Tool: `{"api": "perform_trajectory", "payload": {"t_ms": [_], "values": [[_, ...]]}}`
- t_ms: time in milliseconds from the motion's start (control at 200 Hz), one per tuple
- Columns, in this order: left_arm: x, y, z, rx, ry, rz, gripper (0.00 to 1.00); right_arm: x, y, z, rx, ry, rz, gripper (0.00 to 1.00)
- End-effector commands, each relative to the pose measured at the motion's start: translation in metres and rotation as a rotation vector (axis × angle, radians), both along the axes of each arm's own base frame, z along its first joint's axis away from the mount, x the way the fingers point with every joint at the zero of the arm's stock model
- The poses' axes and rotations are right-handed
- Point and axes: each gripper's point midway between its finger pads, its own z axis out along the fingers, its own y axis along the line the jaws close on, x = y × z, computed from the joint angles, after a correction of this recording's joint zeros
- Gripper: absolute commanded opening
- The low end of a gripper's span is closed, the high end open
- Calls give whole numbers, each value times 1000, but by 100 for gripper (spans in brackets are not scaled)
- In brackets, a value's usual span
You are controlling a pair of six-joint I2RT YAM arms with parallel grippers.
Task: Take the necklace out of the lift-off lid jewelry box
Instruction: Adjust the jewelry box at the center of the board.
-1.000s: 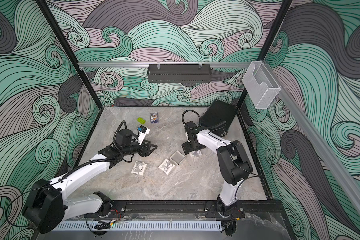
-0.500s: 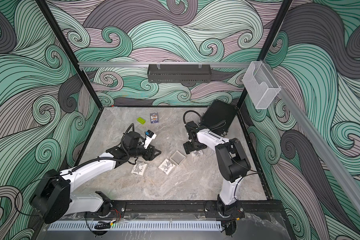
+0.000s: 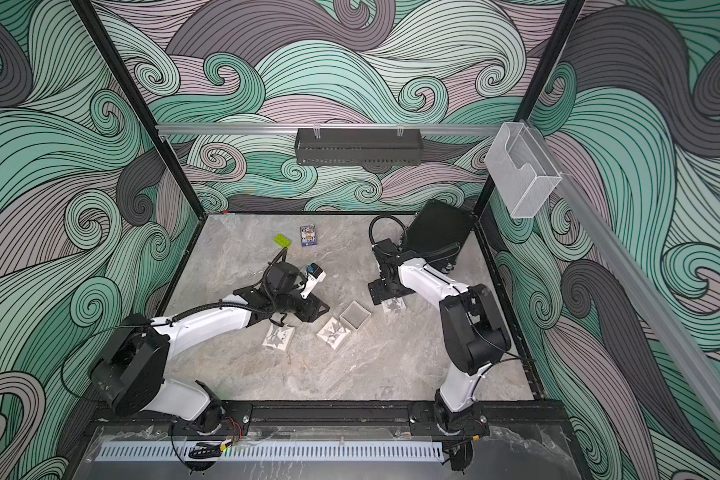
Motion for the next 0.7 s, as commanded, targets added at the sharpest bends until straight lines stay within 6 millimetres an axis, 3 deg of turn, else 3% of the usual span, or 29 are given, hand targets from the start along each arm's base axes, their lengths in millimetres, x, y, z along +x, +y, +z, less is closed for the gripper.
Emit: {"api": "perform_trajectory", "payload": {"t_ms": [0,305,695], "values": [[-1,-9,3,23,-1,-37,60,-5,-7,-15,-2,40,-37,96],[-4,-30,-6,45,37,-72,59,-8,-6,-32,70,100,-64,95],[-2,-55,-29,105,82,-102,52,-7,-6,-41,96,134,-79,83]]}}
